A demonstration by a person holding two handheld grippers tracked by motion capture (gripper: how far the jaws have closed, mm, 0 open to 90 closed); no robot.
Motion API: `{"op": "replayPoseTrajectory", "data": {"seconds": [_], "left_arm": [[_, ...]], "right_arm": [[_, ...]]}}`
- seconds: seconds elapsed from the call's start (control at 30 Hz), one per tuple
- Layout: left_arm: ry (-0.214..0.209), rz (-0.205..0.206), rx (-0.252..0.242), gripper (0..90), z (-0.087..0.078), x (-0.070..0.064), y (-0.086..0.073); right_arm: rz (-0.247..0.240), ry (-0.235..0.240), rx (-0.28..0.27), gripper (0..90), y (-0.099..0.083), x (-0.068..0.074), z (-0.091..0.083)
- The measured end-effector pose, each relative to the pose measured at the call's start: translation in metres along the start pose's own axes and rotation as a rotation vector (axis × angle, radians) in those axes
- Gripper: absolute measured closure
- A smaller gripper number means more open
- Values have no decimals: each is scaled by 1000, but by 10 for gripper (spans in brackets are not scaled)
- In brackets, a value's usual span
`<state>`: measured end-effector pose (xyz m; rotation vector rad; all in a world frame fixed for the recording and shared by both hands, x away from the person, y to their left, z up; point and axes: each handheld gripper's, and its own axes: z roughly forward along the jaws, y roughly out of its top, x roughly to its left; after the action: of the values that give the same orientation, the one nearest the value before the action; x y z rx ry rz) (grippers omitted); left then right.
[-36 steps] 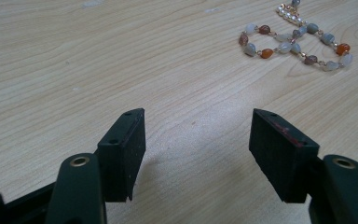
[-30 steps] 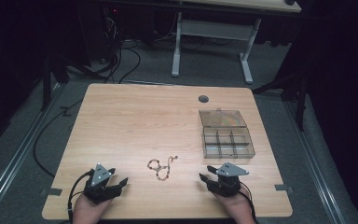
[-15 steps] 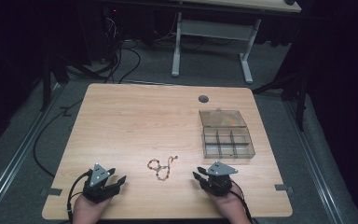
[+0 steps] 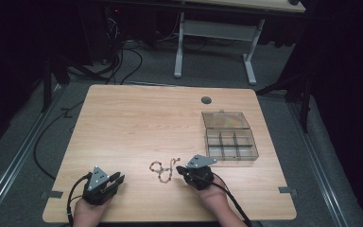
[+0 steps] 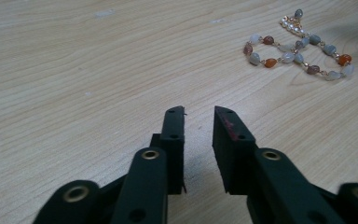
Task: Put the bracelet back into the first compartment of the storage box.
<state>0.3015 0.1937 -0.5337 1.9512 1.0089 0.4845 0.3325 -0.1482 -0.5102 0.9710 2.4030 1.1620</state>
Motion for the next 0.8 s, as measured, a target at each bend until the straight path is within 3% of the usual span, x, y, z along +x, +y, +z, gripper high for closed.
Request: {"op": "replayPoseTrajectory", "data": {"seconds": [0.13, 0.27, 0.37, 0.4, 0.5, 0.67, 0.8], "left_arm": [[-4, 0, -10, 850, -2, 1, -1], [-3, 1, -14, 853, -2, 0, -1], [-2, 3, -3, 795, -1, 0, 0], [4, 7, 2, 713, 0, -1, 0], [5, -1, 13, 604, 1, 0, 0], [1, 10, 26, 545, 2, -1, 1], [1, 13, 27, 530, 2, -2, 1]], "right_arm": [[-27, 17, 32, 900, 7, 3, 18], [-37, 16, 49, 900, 16, 4, 33], [-48, 10, 58, 900, 20, 5, 40], [-55, 2, 78, 900, 25, 5, 47], [-61, 3, 94, 900, 27, 5, 53], [-81, 21, 123, 900, 21, 8, 53], [-83, 29, 124, 900, 13, 11, 43]]}}
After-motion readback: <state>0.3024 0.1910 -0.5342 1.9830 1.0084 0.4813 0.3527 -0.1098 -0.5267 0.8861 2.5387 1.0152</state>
